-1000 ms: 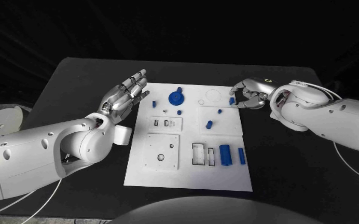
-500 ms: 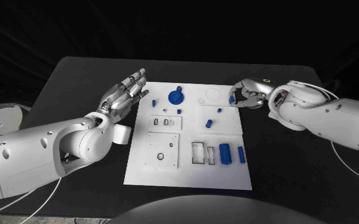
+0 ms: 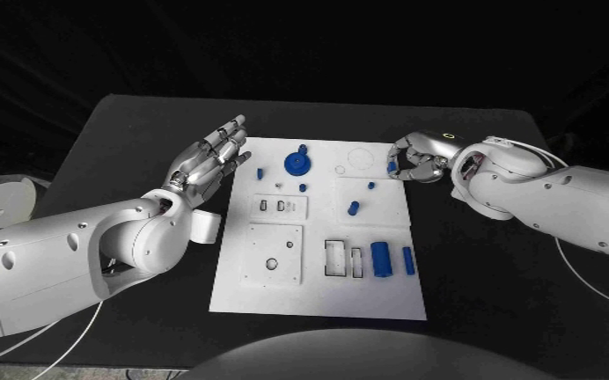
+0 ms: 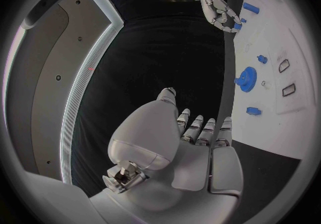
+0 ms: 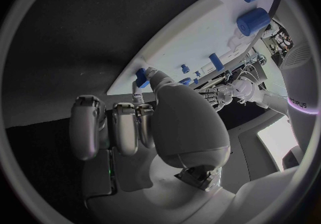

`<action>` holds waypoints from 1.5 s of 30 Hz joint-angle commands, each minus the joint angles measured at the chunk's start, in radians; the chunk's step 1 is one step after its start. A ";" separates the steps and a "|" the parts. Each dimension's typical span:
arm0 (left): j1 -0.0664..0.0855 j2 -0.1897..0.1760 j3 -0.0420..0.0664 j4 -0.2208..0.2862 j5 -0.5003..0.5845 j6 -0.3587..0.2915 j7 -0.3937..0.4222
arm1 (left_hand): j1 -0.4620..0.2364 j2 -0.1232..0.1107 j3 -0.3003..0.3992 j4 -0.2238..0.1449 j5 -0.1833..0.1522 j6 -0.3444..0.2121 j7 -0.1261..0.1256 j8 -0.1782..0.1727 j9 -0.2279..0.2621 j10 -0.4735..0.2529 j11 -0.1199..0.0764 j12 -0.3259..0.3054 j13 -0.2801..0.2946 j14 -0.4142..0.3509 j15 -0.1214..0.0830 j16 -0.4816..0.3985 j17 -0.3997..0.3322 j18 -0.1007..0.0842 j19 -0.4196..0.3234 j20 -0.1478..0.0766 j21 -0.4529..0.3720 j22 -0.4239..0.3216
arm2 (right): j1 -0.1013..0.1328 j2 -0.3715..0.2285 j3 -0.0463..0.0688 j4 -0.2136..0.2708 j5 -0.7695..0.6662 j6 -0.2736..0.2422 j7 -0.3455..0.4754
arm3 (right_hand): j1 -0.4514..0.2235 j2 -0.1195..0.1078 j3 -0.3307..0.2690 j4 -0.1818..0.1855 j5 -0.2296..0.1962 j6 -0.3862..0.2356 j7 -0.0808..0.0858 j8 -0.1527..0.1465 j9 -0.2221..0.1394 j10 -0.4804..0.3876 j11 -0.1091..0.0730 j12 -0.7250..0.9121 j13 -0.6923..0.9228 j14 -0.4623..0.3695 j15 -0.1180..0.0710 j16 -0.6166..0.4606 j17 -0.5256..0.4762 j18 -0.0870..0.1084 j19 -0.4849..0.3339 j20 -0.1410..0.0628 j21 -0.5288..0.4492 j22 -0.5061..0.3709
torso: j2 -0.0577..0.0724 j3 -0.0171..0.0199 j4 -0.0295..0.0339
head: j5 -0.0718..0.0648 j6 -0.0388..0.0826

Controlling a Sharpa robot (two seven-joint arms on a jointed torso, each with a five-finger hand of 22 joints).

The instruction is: Assemble the parts on the task board

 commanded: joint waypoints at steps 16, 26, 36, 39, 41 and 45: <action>0.000 0.002 0.000 -0.001 -0.001 0.026 -0.003 | 0.010 0.000 0.004 0.000 0.007 -0.001 -0.001 0.005 0.001 0.001 0.007 0.004 0.002 -0.001 0.009 0.007 0.002 0.006 0.006 0.005 0.006 0.002 | 0.050 -0.010 0.002 0.112 0.020 -0.149 0.036 | 0.024 0.005 0.027 -0.017 0.104 0.039 -0.009 0.077 0.067 0.107 -0.014 0.004 0.263 0.087 -0.014 0.000 0.215 0.001 0.010 -0.014 0.000 0.122 | 0.000 -0.0004 0.0010 | 0.011 -0.006; 0.000 0.007 0.000 -0.002 -0.001 0.026 -0.007 | 0.010 0.000 0.005 0.000 0.007 0.000 -0.002 0.005 0.001 0.001 0.008 0.005 0.002 0.000 0.010 0.008 0.002 0.006 0.006 0.005 0.006 0.002 | 0.101 0.077 0.002 0.214 0.007 -0.026 -0.033 | 0.025 0.005 0.029 -0.018 0.107 0.040 -0.009 0.077 0.068 0.107 -0.014 0.004 0.263 0.087 -0.014 -0.002 0.213 0.002 0.009 -0.014 -0.002 0.121 | 0.000 -0.0001 -0.0001 | 0.029 -0.012; 0.000 0.014 0.000 -0.007 -0.001 0.027 -0.008 | 0.010 -0.001 0.005 0.000 0.007 0.000 -0.002 0.005 0.001 0.002 0.012 0.008 0.002 0.000 0.012 0.010 0.002 0.006 0.007 0.005 0.006 0.002 | 0.031 0.218 0.002 0.160 -0.019 0.100 -0.095 | 0.025 0.003 0.034 -0.020 0.114 0.042 -0.007 0.076 0.069 0.107 -0.008 0.004 0.263 0.083 -0.010 -0.017 0.201 0.006 -0.001 -0.012 -0.020 0.109 | 0.000 0.0003 0.0012 | 0.037 -0.013; 0.000 0.014 0.000 -0.007 -0.001 0.027 -0.009 | 0.011 -0.001 0.005 0.000 0.007 0.000 -0.003 0.005 0.001 0.002 0.013 0.009 0.002 0.000 0.013 0.010 0.002 0.005 0.007 0.005 0.006 0.002 | 0.014 0.247 0.002 0.145 -0.037 0.103 -0.104 | 0.025 -0.001 0.035 -0.022 0.114 0.041 -0.006 0.074 0.069 0.107 -0.007 0.004 0.263 0.082 -0.009 -0.019 0.200 0.007 -0.002 -0.012 -0.022 0.107 | 0.000 0.0002 0.0013 | 0.037 -0.015; 0.000 0.014 0.000 -0.007 -0.001 0.028 -0.010 | 0.011 -0.001 0.005 0.000 0.007 0.000 -0.003 0.005 0.001 0.002 0.013 0.009 0.002 0.001 0.013 0.010 0.002 0.005 0.007 0.005 0.006 0.002 | 0.008 0.262 0.002 0.138 -0.044 0.105 -0.110 | 0.025 -0.002 0.035 -0.023 0.114 0.041 -0.005 0.074 0.069 0.107 -0.007 0.004 0.263 0.082 -0.009 -0.020 0.199 0.007 -0.002 -0.011 -0.023 0.106 | 0.001 0.0008 0.0002 | 0.038 -0.015; 0.000 0.015 0.000 -0.008 -0.001 0.028 -0.012 | 0.011 -0.001 0.005 0.000 0.007 0.000 -0.003 0.005 0.001 0.002 0.013 0.009 0.002 0.001 0.013 0.010 0.002 0.005 0.007 0.005 0.006 0.002 | 0.002 0.280 0.002 0.131 -0.052 0.107 -0.117 | 0.024 -0.004 0.035 -0.024 0.114 0.041 -0.005 0.073 0.069 0.107 -0.006 0.004 0.263 0.082 -0.008 -0.022 0.198 0.008 -0.003 -0.011 -0.025 0.105 | 0.000 0.0006 -0.0009 | 0.037 -0.016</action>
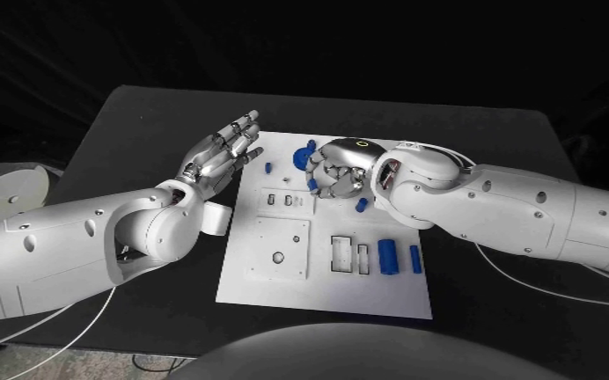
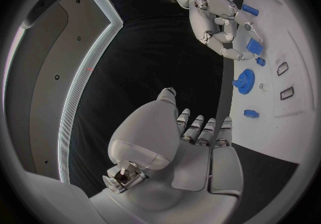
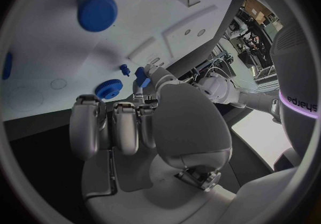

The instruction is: Assemble the parts on the task board

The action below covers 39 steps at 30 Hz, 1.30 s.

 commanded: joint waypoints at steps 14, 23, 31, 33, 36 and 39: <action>0.000 0.009 0.000 -0.005 -0.001 0.027 -0.008 | 0.012 -0.002 0.006 -0.001 0.005 0.000 -0.002 0.005 0.001 0.002 0.008 0.005 0.002 0.000 0.009 0.006 0.002 0.005 0.004 0.002 0.006 0.001 | -0.007 0.026 0.001 -0.007 -0.043 0.052 -0.040 | -0.002 -0.007 0.010 -0.001 -0.013 0.003 0.004 -0.009 0.012 0.107 0.004 0.004 0.263 0.080 0.002 -0.013 0.193 0.010 -0.011 0.003 -0.015 0.101 | 0.000 -0.0002 0.0001 | -0.005 -0.008; 0.000 0.011 0.000 -0.009 -0.001 0.028 -0.010 | 0.013 -0.002 0.007 -0.002 0.005 0.000 -0.001 0.005 0.001 0.002 0.009 0.006 0.002 0.001 0.010 0.007 0.002 0.005 0.004 0.002 0.007 0.001 | -0.007 0.037 0.001 -0.013 -0.043 0.067 -0.033 | -0.004 -0.008 0.017 -0.005 -0.031 -0.008 0.009 -0.025 0.007 0.107 0.007 0.004 0.263 0.078 0.004 -0.018 0.190 0.011 -0.014 0.005 -0.023 0.097 | -0.001 -0.0004 -0.0012 | -0.003 -0.005; 0.000 0.014 0.000 -0.012 -0.001 0.030 -0.011 | 0.014 -0.002 0.008 -0.003 0.006 0.000 -0.001 0.005 0.001 0.002 0.010 0.006 0.002 0.001 0.010 0.007 0.002 0.005 0.004 0.002 0.007 0.001 | -0.009 0.047 0.001 -0.019 -0.043 0.084 -0.033 | -0.003 -0.009 0.020 -0.008 -0.038 -0.010 0.010 -0.030 0.005 0.107 0.007 0.004 0.263 0.078 0.004 -0.020 0.188 0.012 -0.016 0.006 -0.026 0.095 | -0.001 -0.0004 -0.0008 | -0.003 -0.007; 0.000 0.014 0.000 -0.013 -0.001 0.031 -0.011 | 0.014 -0.002 0.008 -0.003 0.006 0.000 -0.001 0.005 0.001 0.002 0.010 0.006 0.002 0.001 0.010 0.007 0.002 0.005 0.004 0.002 0.007 0.001 | -0.009 0.049 0.001 -0.021 -0.043 0.087 -0.033 | -0.004 -0.010 0.021 -0.008 -0.041 -0.012 0.011 -0.033 0.004 0.107 0.007 0.004 0.263 0.077 0.005 -0.023 0.186 0.013 -0.018 0.007 -0.029 0.094 | -0.001 -0.0005 -0.0006 | -0.004 -0.007; -0.001 0.015 0.000 -0.014 -0.001 0.031 -0.010 | 0.014 -0.002 0.008 -0.003 0.006 0.000 -0.001 0.005 0.001 0.002 0.010 0.006 0.002 0.001 0.010 0.007 0.002 0.005 0.004 0.002 0.007 0.001 | -0.010 0.051 0.001 -0.024 -0.043 0.093 -0.035 | -0.005 -0.010 0.022 -0.009 -0.045 -0.016 0.012 -0.040 0.001 0.107 0.008 0.004 0.263 0.076 0.006 -0.026 0.183 0.014 -0.020 0.007 -0.034 0.091 | 0.000 -0.0003 -0.0013 | -0.004 -0.007; -0.001 0.015 0.000 -0.015 -0.001 0.031 -0.010 | 0.014 -0.002 0.008 -0.003 0.006 0.000 -0.001 0.005 0.001 0.002 0.010 0.006 0.002 0.001 0.010 0.007 0.002 0.005 0.004 0.002 0.007 0.001 | -0.011 0.052 0.001 -0.025 -0.043 0.099 -0.037 | -0.007 -0.012 0.026 -0.011 -0.053 -0.026 0.016 -0.056 -0.006 0.107 0.010 0.004 0.263 0.074 0.007 -0.030 0.181 0.015 -0.023 0.009 -0.040 0.088 | 0.000 -0.0001 -0.0014 | -0.004 -0.008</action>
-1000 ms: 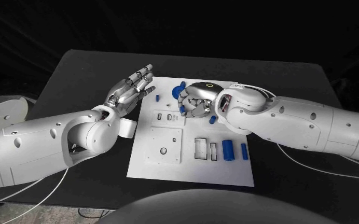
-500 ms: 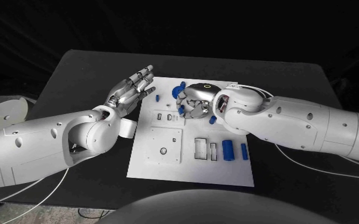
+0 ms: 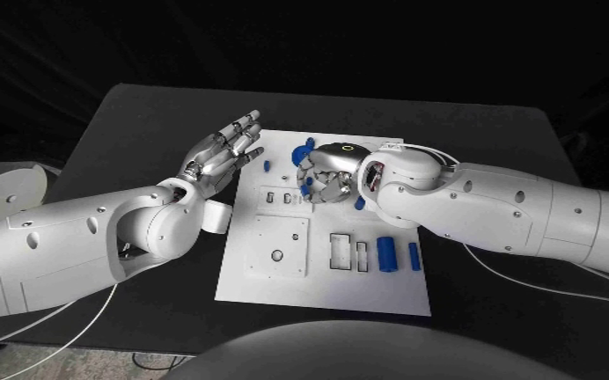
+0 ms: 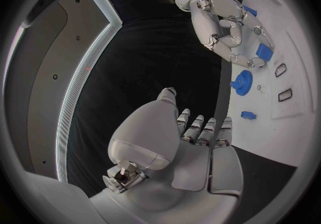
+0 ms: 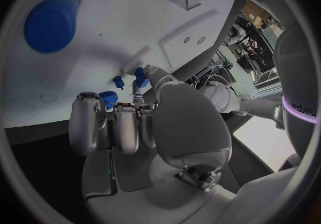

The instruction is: Assemble the parts on the task board

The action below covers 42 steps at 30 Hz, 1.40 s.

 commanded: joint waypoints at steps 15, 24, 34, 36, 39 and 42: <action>-0.002 0.004 0.000 -0.005 -0.001 0.022 0.006 | 0.011 0.002 0.006 -0.001 0.007 0.000 0.000 0.005 0.001 -0.002 0.008 0.007 0.001 -0.003 0.008 0.004 0.002 0.005 0.005 0.002 0.007 0.002 | -0.004 0.001 0.000 -0.002 -0.012 0.048 -0.007 | -0.026 -0.023 0.012 -0.003 -0.146 -0.066 0.014 -0.166 -0.099 0.102 0.016 0.003 0.263 0.055 0.017 -0.066 0.134 0.029 -0.037 0.012 -0.076 0.051 | 0.000 0.0006 0.0002 | -0.003 -0.001; -0.003 0.004 0.000 -0.006 -0.001 0.022 0.008 | 0.012 0.002 0.007 -0.001 0.007 -0.001 0.000 0.005 0.001 -0.002 0.009 0.008 0.001 -0.002 0.009 0.005 0.002 0.004 0.005 0.002 0.007 0.002 | -0.004 -0.005 0.000 -0.003 -0.012 0.025 0.013 | -0.045 -0.041 -0.054 0.017 -0.257 -0.194 0.003 -0.276 -0.182 0.087 0.009 -0.012 0.254 0.054 0.011 -0.073 0.129 0.030 -0.034 0.007 -0.090 0.050 | 0.001 0.0005 -0.0002 | -0.002 -0.001; -0.002 -0.011 0.000 0.007 -0.028 -0.023 0.021 | 0.066 -0.054 0.013 -0.070 0.003 0.012 0.010 0.008 0.003 0.005 0.019 0.035 0.004 0.006 0.018 0.024 0.005 -0.003 0.025 0.007 0.018 0.007 | 0.010 -0.068 0.002 0.065 -0.009 -0.145 0.081 | 0.000 -0.080 -0.146 0.150 -0.323 -0.199 0.001 -0.293 -0.235 0.099 0.005 0.000 0.261 0.062 0.008 -0.057 0.141 0.024 -0.016 0.003 -0.074 0.069 | -0.001 0.0024 -0.0023 | 0.004 0.004; -0.002 -0.021 0.000 0.016 -0.053 -0.055 0.025 | 0.064 -0.084 -0.005 -0.074 -0.061 0.026 0.019 0.011 0.005 0.038 0.039 0.082 0.015 0.046 0.027 0.078 0.018 -0.005 0.071 0.006 0.045 0.020 | 0.026 -0.090 0.002 0.086 0.005 -0.184 0.097 | 0.008 -0.081 -0.148 0.162 -0.322 -0.197 -0.001 -0.293 -0.238 0.101 0.005 0.002 0.263 0.063 0.007 -0.054 0.143 0.023 -0.013 0.002 -0.070 0.073 | -0.001 0.0027 -0.0026 | 0.004 0.004; 0.004 -0.039 0.001 0.035 -0.104 -0.127 0.027 | 0.043 -0.117 -0.042 -0.051 -0.217 0.069 0.037 0.020 0.010 0.162 0.072 0.237 0.053 0.234 0.024 0.271 0.065 -0.007 0.239 -0.004 0.141 0.064 | 0.058 -0.129 0.003 0.120 0.048 -0.231 0.119 | 0.019 -0.081 -0.151 0.184 -0.321 -0.192 -0.001 -0.292 -0.244 0.103 0.005 0.004 0.264 0.065 0.006 -0.047 0.148 0.022 -0.009 0.001 -0.063 0.078 | -0.003 0.0027 -0.0014 | 0.004 0.004; 0.025 -0.058 0.004 0.058 -0.171 -0.236 0.018 | 0.048 -0.133 -0.067 -0.035 -0.273 0.151 0.060 0.037 0.019 0.343 0.092 0.470 0.130 0.452 0.016 0.458 0.116 -0.003 0.561 -0.007 0.313 0.136 | 0.094 -0.178 0.003 0.154 0.089 -0.262 0.133 | 0.023 -0.079 -0.153 0.195 -0.321 -0.183 0.002 -0.288 -0.246 0.103 0.006 0.004 0.264 0.066 0.007 -0.044 0.151 0.020 -0.007 0.002 -0.059 0.082 | -0.006 0.0045 -0.0024 | 0.001 0.002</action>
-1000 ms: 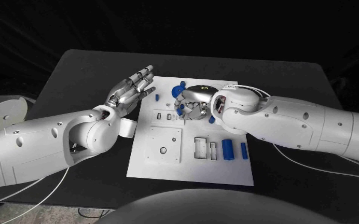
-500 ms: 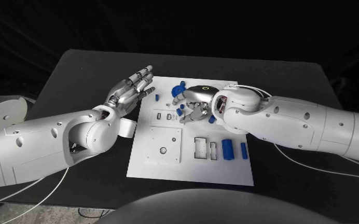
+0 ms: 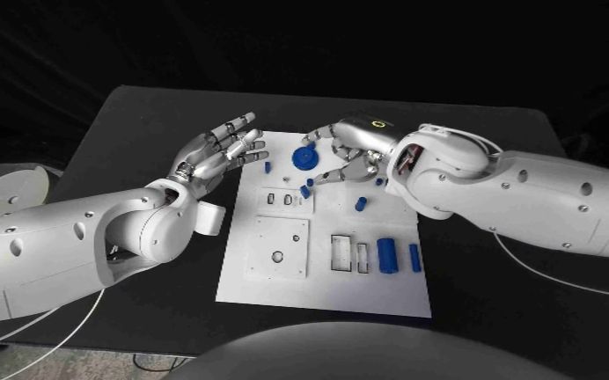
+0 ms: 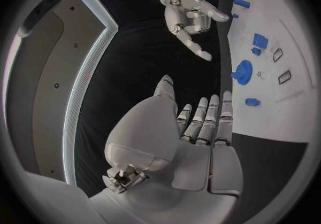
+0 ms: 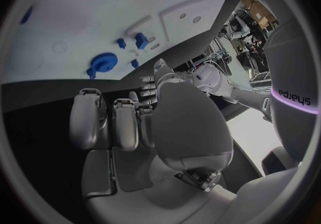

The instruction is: Assemble the parts on the task board

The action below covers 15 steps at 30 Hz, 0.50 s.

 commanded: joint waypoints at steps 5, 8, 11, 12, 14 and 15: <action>0.086 -0.043 0.001 0.052 -0.278 -0.287 -0.132 | 0.012 -0.017 -0.032 0.029 -0.027 0.279 0.061 0.061 0.033 0.303 -0.022 0.452 0.195 0.375 -0.047 0.346 0.115 0.011 0.358 -0.039 0.176 0.068 | 0.057 -0.090 0.000 0.056 0.089 -0.109 0.060 | 0.014 0.008 -0.001 0.011 -0.004 0.029 0.004 0.010 -0.003 0.107 -0.002 0.006 0.263 0.070 -0.002 0.005 0.153 0.004 0.007 0.001 0.006 0.086 | -0.010 0.0053 -0.0092 | -0.002 -0.005; 0.136 -0.052 -0.001 0.066 -0.405 -0.305 -0.304 | -0.037 -0.013 -0.059 0.039 -0.057 0.399 0.084 0.090 0.054 0.419 -0.084 0.645 0.310 0.500 -0.109 0.524 0.209 0.009 0.486 -0.091 0.264 0.109 | 0.067 -0.120 -0.001 0.065 0.095 -0.081 0.051 | 0.013 0.011 -0.002 0.012 -0.006 0.036 0.007 0.013 -0.004 0.107 0.000 0.006 0.263 0.070 0.000 0.004 0.152 0.003 0.007 0.002 0.006 0.087 | -0.014 0.0090 -0.0114 | -0.001 -0.005; 0.177 -0.048 -0.001 0.073 -0.504 -0.272 -0.481 | -0.132 0.004 -0.100 0.050 -0.107 0.478 0.077 0.144 0.076 0.731 -0.113 0.934 0.789 0.667 -0.142 0.804 0.540 0.007 0.587 -0.140 0.379 0.176 | 0.072 -0.137 -0.004 0.062 0.099 -0.041 0.039 | 0.012 0.015 -0.002 0.012 -0.008 0.041 0.009 0.015 -0.005 0.107 0.002 0.006 0.263 0.069 0.001 0.001 0.150 0.004 0.005 0.003 0.004 0.086 | -0.017 0.0134 -0.0151 | 0.004 -0.004; 0.186 -0.045 -0.002 0.074 -0.520 -0.261 -0.519 | -0.143 0.002 -0.108 0.056 -0.109 0.511 0.070 0.169 0.085 0.837 -0.115 0.989 0.934 0.756 -0.148 0.886 0.709 0.008 0.600 -0.145 0.408 0.195 | 0.072 -0.140 -0.004 0.060 0.100 -0.032 0.036 | 0.010 0.017 -0.002 0.012 -0.009 0.044 0.010 0.016 -0.005 0.107 0.002 0.006 0.263 0.068 0.002 0.000 0.149 0.004 0.005 0.004 0.003 0.086 | -0.018 0.0138 -0.0157 | 0.004 -0.002; 0.209 -0.032 -0.002 0.073 -0.558 -0.220 -0.609 | -0.146 0.005 -0.117 0.054 -0.080 0.571 0.045 0.222 0.104 1.075 -0.136 1.084 1.241 0.968 -0.170 1.040 1.082 0.008 0.635 -0.163 0.504 0.258 | 0.073 -0.147 -0.006 0.054 0.107 -0.015 0.030 | 0.004 0.029 -0.002 0.012 -0.009 0.054 0.012 0.020 -0.007 0.105 0.005 0.004 0.262 0.067 0.004 -0.002 0.147 0.004 0.003 0.006 0.000 0.086 | -0.020 0.0160 -0.0175 | 0.001 -0.003; 0.219 -0.025 -0.002 0.071 -0.573 -0.200 -0.641 | -0.147 0.008 -0.120 0.053 -0.071 0.595 0.036 0.243 0.112 1.158 -0.147 1.106 1.345 1.052 -0.177 1.083 1.228 0.004 0.652 -0.171 0.560 0.310 | 0.073 -0.151 -0.008 0.049 0.114 -0.004 0.026 | 0.002 0.037 0.000 0.011 -0.007 0.057 0.012 0.021 -0.009 0.103 0.006 0.003 0.261 0.066 0.005 -0.004 0.146 0.005 0.001 0.007 -0.003 0.085 | -0.022 0.0166 -0.0183 | -0.001 -0.002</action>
